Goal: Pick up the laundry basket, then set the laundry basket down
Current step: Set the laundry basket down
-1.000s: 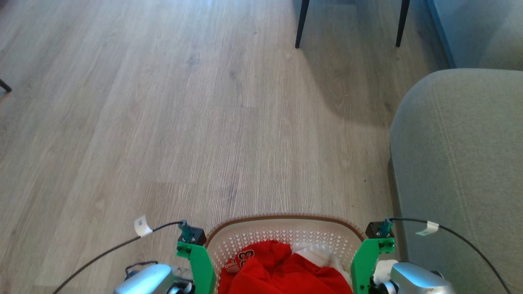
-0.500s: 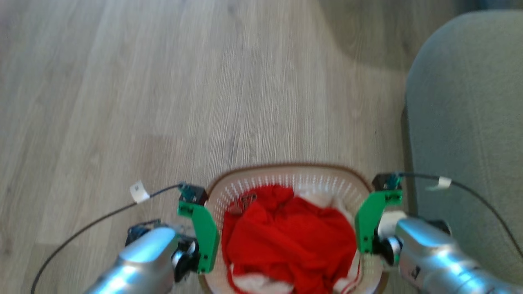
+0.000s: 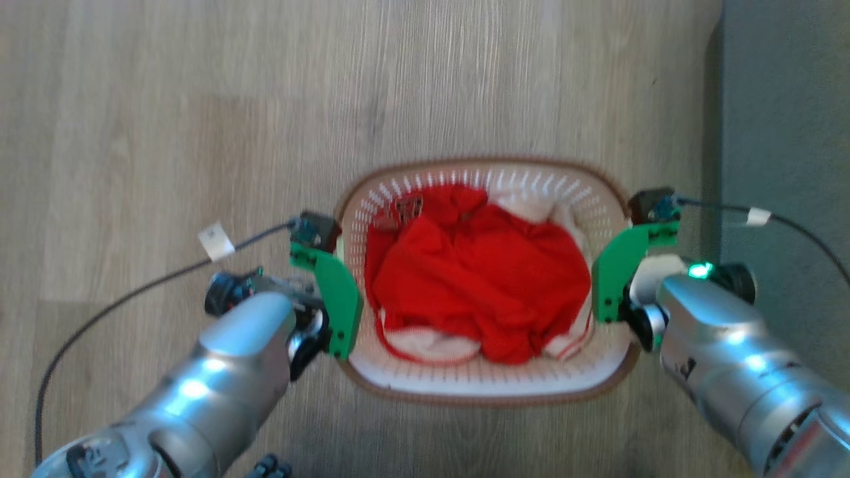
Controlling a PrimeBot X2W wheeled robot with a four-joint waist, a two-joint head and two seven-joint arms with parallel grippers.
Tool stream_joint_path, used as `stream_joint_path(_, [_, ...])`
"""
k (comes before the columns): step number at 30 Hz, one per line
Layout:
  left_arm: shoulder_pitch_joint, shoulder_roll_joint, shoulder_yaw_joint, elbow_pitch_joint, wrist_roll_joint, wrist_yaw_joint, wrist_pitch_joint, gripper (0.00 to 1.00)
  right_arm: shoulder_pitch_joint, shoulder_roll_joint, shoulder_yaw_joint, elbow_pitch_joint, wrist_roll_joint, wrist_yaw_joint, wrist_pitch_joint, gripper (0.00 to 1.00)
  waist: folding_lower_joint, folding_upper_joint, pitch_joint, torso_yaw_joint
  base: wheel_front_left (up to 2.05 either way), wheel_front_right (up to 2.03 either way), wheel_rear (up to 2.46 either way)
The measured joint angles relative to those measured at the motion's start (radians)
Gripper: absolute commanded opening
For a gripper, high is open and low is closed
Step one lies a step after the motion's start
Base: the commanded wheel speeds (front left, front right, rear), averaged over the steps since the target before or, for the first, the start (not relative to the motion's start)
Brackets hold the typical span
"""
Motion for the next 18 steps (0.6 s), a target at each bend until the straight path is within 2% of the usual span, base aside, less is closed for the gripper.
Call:
stream_joint_path(10, [-0.104, -0.004, 0.001, 0.008, 0.016, 0.0, -0.125, 0.0, -0.102, -0.004, -0.017, 0.026, -0.028, 0.0, -0.085, 0.0, -0.0001, 0.0, 0.207, 0.006, 0.0, 0.0, 0.0])
stream_joint_path(18, [-0.142, -0.003, 0.002, 0.005, 0.027, 0.001, -0.142, 0.0, -0.138, -0.007, -0.034, 0.032, -0.035, 0.001, -0.108, 0.0, -0.0002, 0.0, 0.312, 0.003, 0.0, 0.0, 0.0])
